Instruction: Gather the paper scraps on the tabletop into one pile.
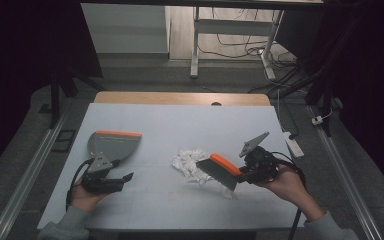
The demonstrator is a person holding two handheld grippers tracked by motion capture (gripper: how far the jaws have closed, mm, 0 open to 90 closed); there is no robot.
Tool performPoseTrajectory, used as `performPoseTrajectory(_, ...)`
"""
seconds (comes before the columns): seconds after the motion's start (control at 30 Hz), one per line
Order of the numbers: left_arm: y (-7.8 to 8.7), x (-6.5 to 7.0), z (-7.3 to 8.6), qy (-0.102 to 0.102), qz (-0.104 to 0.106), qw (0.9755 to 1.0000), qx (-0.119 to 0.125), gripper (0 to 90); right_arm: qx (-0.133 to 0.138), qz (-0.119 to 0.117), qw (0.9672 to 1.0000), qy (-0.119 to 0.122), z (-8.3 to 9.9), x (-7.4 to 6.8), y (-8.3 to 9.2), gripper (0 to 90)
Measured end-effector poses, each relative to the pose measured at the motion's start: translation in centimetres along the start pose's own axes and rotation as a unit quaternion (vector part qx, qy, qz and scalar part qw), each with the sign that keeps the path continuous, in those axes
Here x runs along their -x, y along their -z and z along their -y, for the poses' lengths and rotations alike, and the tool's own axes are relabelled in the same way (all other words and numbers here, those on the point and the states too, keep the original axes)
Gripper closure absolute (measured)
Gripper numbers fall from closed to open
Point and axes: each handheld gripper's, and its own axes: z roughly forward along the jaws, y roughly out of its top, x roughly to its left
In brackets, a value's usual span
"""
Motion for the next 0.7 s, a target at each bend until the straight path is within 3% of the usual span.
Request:
performPoseTrajectory(0.1, 0.0, 0.0, 0.0, 0.000, 0.000, 1.0000, 0.000, 30.1, -0.007, 0.032, 0.9983, -0.048, 0.8, 0.4, 0.4, 69.4)
performPoseTrajectory(0.17, 0.0, 0.0, 0.0, 0.000, 0.000, 1.0000, 0.000, 30.1, -0.012, 0.051, 0.9932, -0.104, 1.6, 0.7, 0.9, 69.4)
performPoseTrajectory(0.2, 0.0, 0.0, 0.0, 0.001, 0.000, 1.0000, 0.000, 30.2, -0.011, 0.056, 0.9889, -0.137, 2.2, 0.8, 1.1, 69.4)
performPoseTrajectory(0.3, 0.0, 0.1, 0.0, -0.001, 0.001, 1.0000, 0.001, 30.2, -0.008, 0.056, 0.9716, -0.230, 4.3, 1.2, 1.8, 69.4)
performPoseTrajectory(0.4, 0.1, 0.2, -0.1, -0.005, 0.005, 1.0000, 0.004, 30.2, -0.018, 0.041, 0.9574, -0.285, 6.4, 0.8, 2.0, 69.4)
performPoseTrajectory(0.57, 0.0, 0.4, -0.3, -0.012, 0.013, 0.9998, 0.007, 30.2, -0.040, 0.027, 0.9423, -0.331, 7.8, -0.7, 1.3, 69.5)
performPoseTrajectory(0.7, 0.0, 0.6, -0.5, -0.017, 0.017, 0.9996, 0.013, 30.2, -0.053, 0.030, 0.9360, -0.347, 7.5, -0.9, -0.1, 69.5)
